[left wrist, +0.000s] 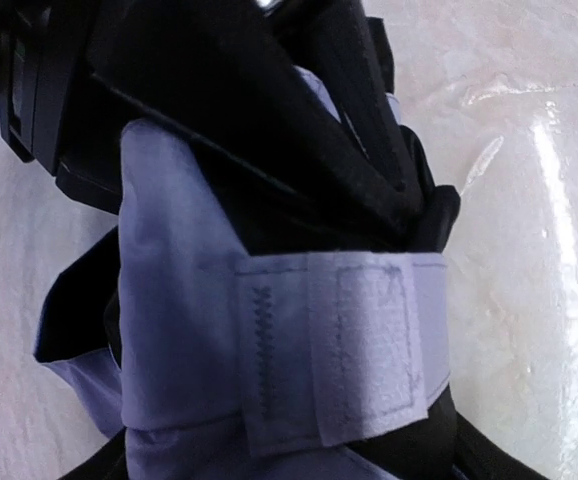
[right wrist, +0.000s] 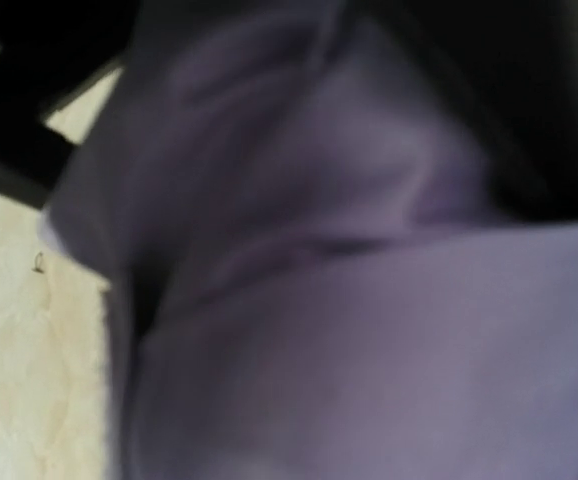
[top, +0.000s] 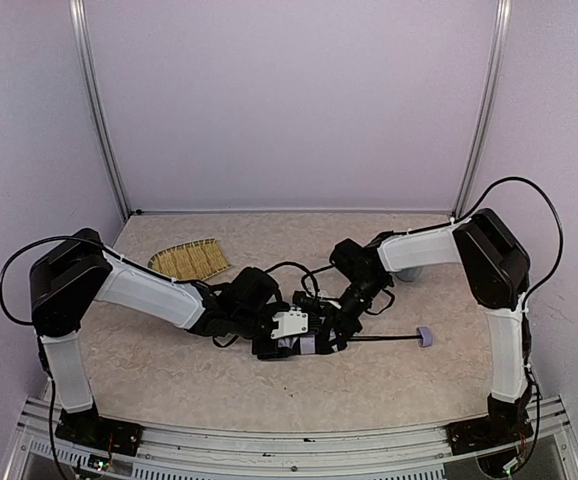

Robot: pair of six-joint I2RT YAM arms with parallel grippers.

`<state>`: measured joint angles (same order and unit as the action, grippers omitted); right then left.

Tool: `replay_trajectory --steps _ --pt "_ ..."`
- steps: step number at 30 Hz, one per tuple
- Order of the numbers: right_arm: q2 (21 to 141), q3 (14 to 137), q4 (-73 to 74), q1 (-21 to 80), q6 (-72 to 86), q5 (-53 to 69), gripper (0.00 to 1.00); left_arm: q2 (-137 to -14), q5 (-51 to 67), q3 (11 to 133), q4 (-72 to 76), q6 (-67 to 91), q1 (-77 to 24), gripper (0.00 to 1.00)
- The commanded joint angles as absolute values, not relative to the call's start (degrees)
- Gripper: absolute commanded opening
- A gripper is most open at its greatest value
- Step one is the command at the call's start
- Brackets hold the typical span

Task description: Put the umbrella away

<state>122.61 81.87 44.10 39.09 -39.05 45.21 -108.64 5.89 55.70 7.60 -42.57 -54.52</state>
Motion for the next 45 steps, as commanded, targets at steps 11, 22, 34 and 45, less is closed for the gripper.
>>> replay_trajectory --steps 11,22,34,45 --pt "116.5 74.4 38.5 36.0 -33.6 38.9 0.44 -120.4 14.5 65.5 -11.7 -33.9 -50.9 0.21" --pt "98.5 66.5 23.7 33.4 -26.8 28.8 0.70 -115.9 5.6 63.8 -4.3 -25.5 -48.6 0.00" --pt "83.9 55.8 5.8 32.8 -20.6 28.7 0.70 -102.8 0.1 67.5 -4.2 -18.8 -44.1 0.00" --pt "84.2 51.6 -13.5 37.4 -10.1 36.5 0.67 -89.5 -3.9 71.4 -9.1 -22.1 -44.9 0.00"
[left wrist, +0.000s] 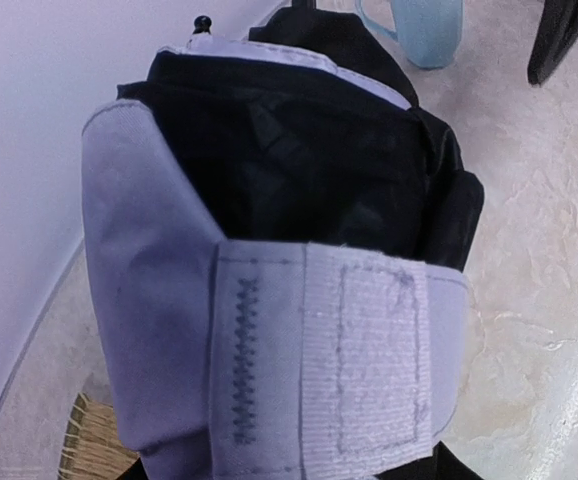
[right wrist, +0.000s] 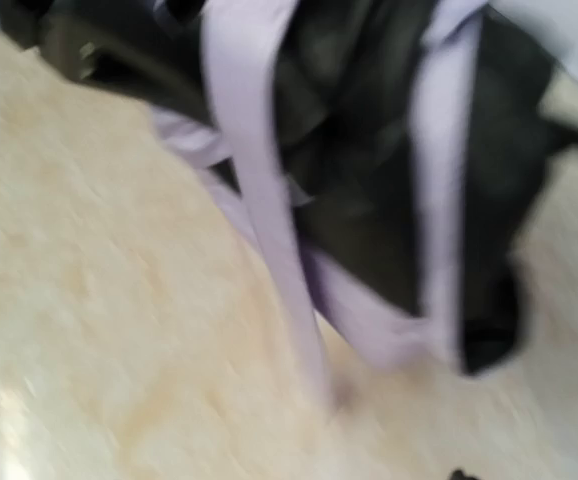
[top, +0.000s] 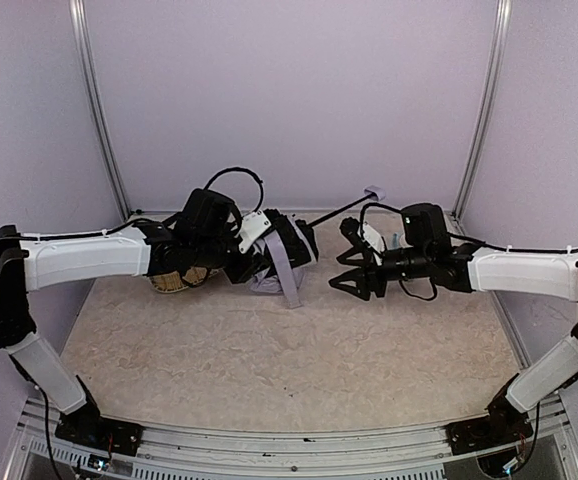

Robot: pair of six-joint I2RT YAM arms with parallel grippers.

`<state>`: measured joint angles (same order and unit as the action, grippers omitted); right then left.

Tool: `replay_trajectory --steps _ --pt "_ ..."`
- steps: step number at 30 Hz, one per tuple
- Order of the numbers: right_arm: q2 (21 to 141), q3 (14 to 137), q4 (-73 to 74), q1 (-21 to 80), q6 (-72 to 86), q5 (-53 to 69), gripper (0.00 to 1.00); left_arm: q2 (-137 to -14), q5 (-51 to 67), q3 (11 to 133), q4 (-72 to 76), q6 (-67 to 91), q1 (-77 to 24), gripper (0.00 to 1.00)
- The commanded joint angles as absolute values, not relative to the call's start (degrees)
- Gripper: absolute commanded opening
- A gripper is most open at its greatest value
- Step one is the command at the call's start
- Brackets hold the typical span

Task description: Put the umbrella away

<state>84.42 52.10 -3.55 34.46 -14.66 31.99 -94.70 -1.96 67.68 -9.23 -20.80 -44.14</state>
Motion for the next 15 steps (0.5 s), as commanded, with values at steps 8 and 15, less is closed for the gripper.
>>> replay_trajectory --steps 8,15 --pt "89.5 54.2 -20.2 39.9 -7.0 39.3 0.67 -86.3 -6.7 80.1 -16.8 -24.6 -47.5 0.00" --pt "94.7 56.4 -23.6 40.7 -6.5 39.4 0.68 -84.5 -5.5 85.5 -18.5 -24.8 -48.5 0.00"
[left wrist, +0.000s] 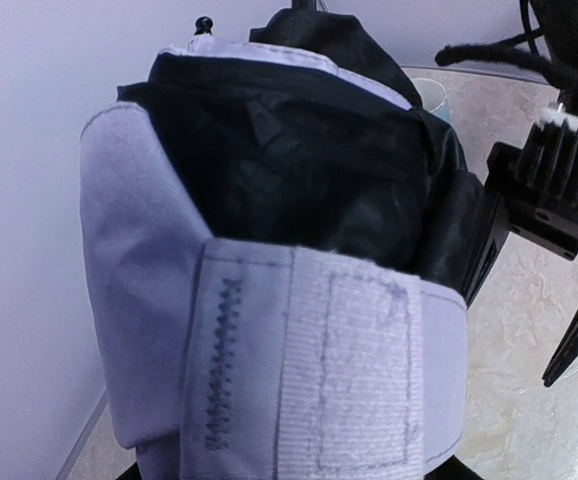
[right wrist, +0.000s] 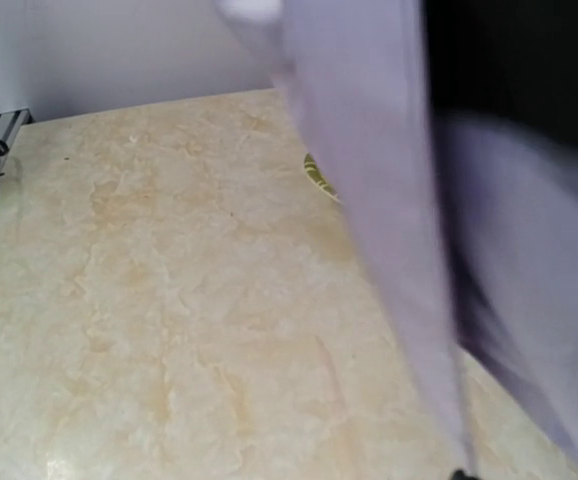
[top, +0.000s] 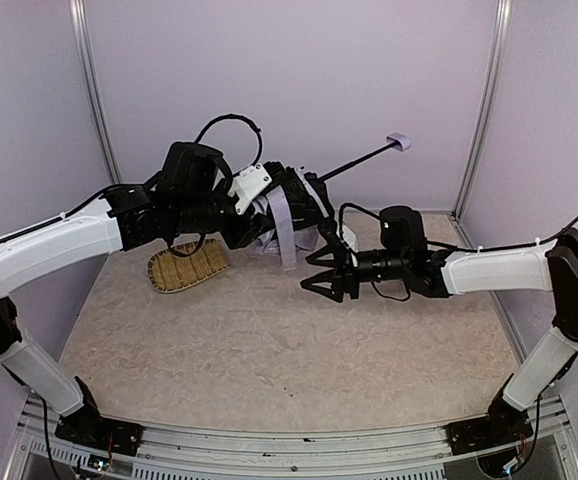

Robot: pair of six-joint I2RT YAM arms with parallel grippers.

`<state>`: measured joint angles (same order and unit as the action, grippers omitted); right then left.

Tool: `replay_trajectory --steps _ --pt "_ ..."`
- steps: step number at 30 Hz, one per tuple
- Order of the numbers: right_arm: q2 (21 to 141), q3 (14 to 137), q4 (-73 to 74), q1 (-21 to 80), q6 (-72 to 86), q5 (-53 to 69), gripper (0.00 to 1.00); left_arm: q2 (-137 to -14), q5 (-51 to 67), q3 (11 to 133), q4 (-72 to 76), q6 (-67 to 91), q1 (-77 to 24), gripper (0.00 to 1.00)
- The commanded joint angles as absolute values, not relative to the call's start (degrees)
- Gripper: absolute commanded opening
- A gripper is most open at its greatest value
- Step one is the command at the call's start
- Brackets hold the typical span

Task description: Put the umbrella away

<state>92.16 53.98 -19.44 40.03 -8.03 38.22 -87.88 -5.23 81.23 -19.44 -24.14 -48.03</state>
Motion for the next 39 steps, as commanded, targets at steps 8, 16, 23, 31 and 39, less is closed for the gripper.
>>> replay_trajectory --steps 8,16,23,31,39 --pt "99.4 60.7 -23.4 40.9 -6.5 40.1 0.68 -84.5 -5.4 88.2 -18.8 -26.1 -49.2 0.00" --pt "100.0 61.8 -23.1 41.1 -7.7 47.9 0.13 -84.8 -4.5 89.1 -18.0 -25.9 -49.3 0.00" --pt "101.4 62.5 -24.7 41.7 -6.4 51.0 0.20 -85.6 -4.5 89.5 -17.5 -25.6 -49.1 0.00" --pt "104.0 64.5 -23.6 42.2 -4.6 51.3 0.00 -85.3 -3.2 89.5 -16.8 -24.5 -48.4 0.00" --pt "102.0 60.0 -23.9 42.0 -4.3 46.9 0.00 -84.7 1.2 88.7 -16.2 -20.1 -41.2 0.00"
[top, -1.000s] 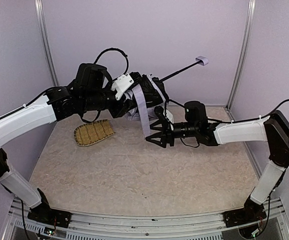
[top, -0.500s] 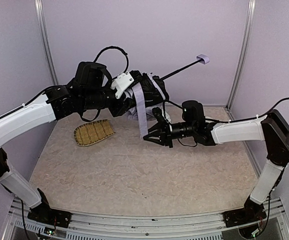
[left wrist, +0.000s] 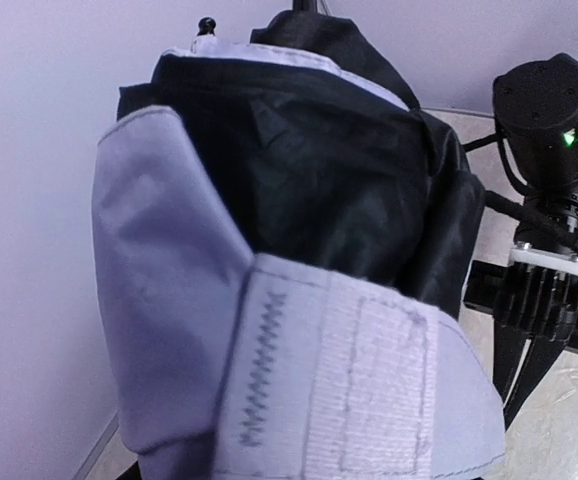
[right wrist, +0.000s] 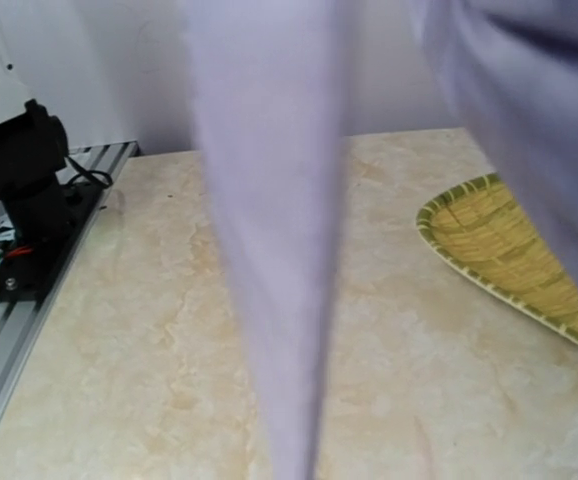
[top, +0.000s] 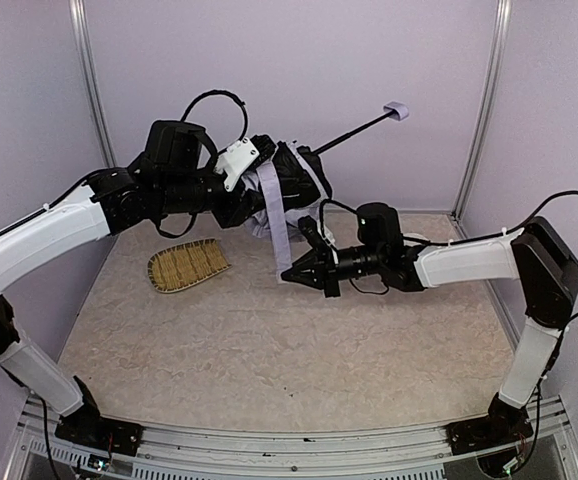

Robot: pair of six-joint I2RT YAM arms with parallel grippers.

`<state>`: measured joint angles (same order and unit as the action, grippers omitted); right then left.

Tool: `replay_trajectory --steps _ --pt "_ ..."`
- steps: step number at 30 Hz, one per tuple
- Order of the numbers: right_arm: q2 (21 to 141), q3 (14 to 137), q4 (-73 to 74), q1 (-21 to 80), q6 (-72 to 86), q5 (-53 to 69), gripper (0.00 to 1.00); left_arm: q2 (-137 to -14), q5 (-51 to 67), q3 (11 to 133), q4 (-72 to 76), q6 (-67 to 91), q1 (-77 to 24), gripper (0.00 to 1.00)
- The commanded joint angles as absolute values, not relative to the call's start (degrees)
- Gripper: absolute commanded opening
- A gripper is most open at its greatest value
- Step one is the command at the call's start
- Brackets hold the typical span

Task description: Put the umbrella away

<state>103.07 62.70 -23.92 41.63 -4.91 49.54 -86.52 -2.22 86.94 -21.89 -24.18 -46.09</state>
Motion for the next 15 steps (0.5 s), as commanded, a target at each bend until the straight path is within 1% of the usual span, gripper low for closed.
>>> replay_trajectory --steps 1,3,8,11,13,15 --pt "101.8 59.0 -23.9 42.0 -4.0 46.3 0.00 -84.5 2.3 89.0 -16.2 -19.4 -40.3 0.00" --pt "101.6 56.7 -25.1 41.6 -2.7 45.2 0.00 -83.1 6.4 89.5 -15.5 -18.7 -39.7 0.00" --pt "101.3 54.3 -29.4 38.3 -0.1 43.7 0.00 -78.6 28.9 87.2 -9.0 -15.1 -39.8 0.00" --pt "102.0 56.0 -30.1 36.1 -0.4 44.5 0.00 -76.6 38.7 85.0 -5.9 -14.2 -40.6 0.00" --pt "103.0 58.5 -28.1 35.5 -2.6 45.2 0.00 -76.0 44.6 83.3 -3.0 -13.3 -41.5 0.00" --pt "103.8 61.2 -25.3 34.8 -5.3 45.6 0.00 -76.6 51.4 83.5 -4.7 -15.6 -42.8 0.00"
